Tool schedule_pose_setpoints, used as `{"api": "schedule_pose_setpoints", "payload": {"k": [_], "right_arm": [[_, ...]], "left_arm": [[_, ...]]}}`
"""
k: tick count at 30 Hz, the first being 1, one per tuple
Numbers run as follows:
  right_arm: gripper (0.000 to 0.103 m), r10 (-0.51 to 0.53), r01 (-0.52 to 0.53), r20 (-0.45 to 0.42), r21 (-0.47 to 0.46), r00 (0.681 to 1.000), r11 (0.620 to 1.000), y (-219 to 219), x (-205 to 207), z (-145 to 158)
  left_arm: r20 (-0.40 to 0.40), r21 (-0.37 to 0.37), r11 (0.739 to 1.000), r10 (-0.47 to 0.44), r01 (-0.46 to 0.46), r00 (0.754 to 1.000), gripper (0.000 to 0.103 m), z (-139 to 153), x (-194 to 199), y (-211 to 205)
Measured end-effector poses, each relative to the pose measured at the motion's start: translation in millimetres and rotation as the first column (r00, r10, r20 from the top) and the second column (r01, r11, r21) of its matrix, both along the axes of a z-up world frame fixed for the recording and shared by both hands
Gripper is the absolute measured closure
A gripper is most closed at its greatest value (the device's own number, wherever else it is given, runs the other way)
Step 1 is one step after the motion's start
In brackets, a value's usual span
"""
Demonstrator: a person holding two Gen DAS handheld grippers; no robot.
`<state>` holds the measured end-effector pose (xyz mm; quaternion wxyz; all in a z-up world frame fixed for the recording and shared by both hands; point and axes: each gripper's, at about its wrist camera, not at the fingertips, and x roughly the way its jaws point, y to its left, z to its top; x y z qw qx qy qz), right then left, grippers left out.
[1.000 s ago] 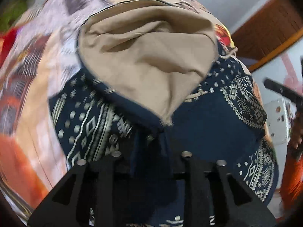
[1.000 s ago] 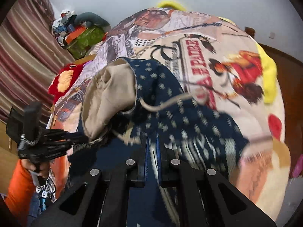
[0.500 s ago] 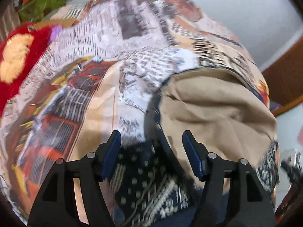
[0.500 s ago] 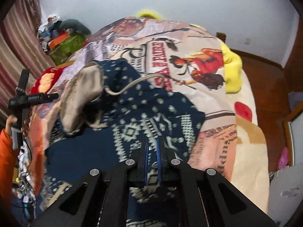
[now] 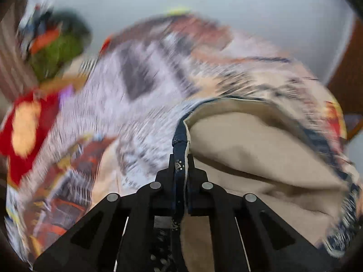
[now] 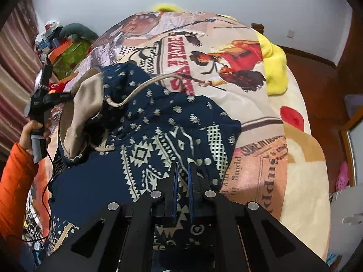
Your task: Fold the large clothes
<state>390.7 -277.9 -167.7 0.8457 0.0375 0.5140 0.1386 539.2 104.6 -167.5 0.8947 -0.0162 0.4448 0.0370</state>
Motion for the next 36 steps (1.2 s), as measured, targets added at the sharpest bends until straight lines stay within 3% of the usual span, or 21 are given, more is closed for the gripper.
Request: {"api": "schedule_pose_setpoints", "payload": {"k": [3, 7, 11, 15, 18, 24, 26, 28, 30, 31, 32, 33, 34, 36], "right_arm": [[0.099, 0.012, -0.013, 0.011, 0.015, 1.0, 1.0, 2.9, -5.0, 9.2], [0.099, 0.005, -0.007, 0.04, 0.067, 0.999, 0.998, 1.2, -21.1, 35.4], [0.099, -0.005, -0.004, 0.09, 0.106, 0.996, 0.994, -4.6, -44.9, 66.9], [0.099, -0.001, -0.016, 0.134, 0.126, 0.991, 0.992, -11.1, -75.8, 98.1], [0.099, 0.005, -0.026, 0.151, 0.142, 0.988, 0.99, -16.1, -97.2, 112.9], [0.099, 0.014, -0.034, 0.145, 0.134, 0.989, 0.99, -19.0, -132.9, 116.1], [0.099, 0.017, -0.034, 0.13, 0.135, 0.991, 0.99, -17.5, -139.5, 111.5], [0.099, 0.023, -0.038, 0.104, 0.145, 0.994, 0.989, -14.3, -144.1, 104.5], [0.099, 0.031, -0.044, 0.086, 0.154, 0.996, 0.987, -10.2, -145.7, 99.4], [0.099, 0.038, -0.049, 0.076, 0.156, 0.996, 0.986, -6.0, -145.5, 97.0], [0.099, 0.045, -0.055, 0.068, 0.155, 0.997, 0.986, -2.4, -144.8, 95.4], [0.099, 0.051, -0.06, 0.062, 0.154, 0.997, 0.986, 1.6, -143.1, 94.5], [0.099, 0.062, -0.07, 0.058, 0.152, 0.996, 0.986, 7.0, -141.3, 93.9], [0.099, 0.082, -0.09, 0.056, 0.152, 0.995, 0.984, 15.1, -138.0, 93.4]], "left_arm": [[0.084, 0.019, 0.993, -0.117, 0.116, 0.99, 0.098, 45.2, -29.0, -28.2], [0.161, 0.037, 0.961, -0.275, 0.273, 0.948, 0.098, 97.4, -77.1, -72.1], [0.162, 0.03, 0.914, -0.404, 0.405, 0.9, 0.098, 116.2, -125.5, -114.0], [0.124, 0.025, 0.851, -0.523, 0.524, 0.843, 0.098, 104.9, -179.6, -146.7], [0.066, -0.001, 0.809, -0.586, 0.588, 0.807, 0.098, 78.9, -217.4, -160.3], [-0.101, -0.119, 0.772, -0.635, 0.624, 0.766, 0.098, 12.0, -264.4, -164.0], [-0.151, -0.144, 0.777, -0.63, 0.613, 0.762, 0.097, -5.7, -275.6, -163.3], [-0.107, -0.143, 0.792, -0.609, 0.594, 0.786, 0.093, -5.4, -286.8, -157.6], [-0.095, -0.189, 0.79, -0.606, 0.583, 0.79, 0.084, 2.4, -292.7, -150.7], [-0.091, -0.228, 0.785, -0.606, 0.576, 0.791, 0.072, 7.7, -294.7, -145.4], [-0.088, -0.251, 0.784, -0.603, 0.568, 0.793, 0.053, 12.4, -296.4, -140.3], [-0.083, -0.266, 0.789, -0.591, 0.554, 0.802, 0.045, 17.7, -298.2, -133.7], [-0.064, -0.268, 0.799, -0.573, 0.539, 0.817, 0.039, 23.9, -300.1, -125.2], [-0.03, -0.244, 0.828, -0.527, 0.505, 0.85, 0.039, 33.3, -299.2, -105.6]]}}
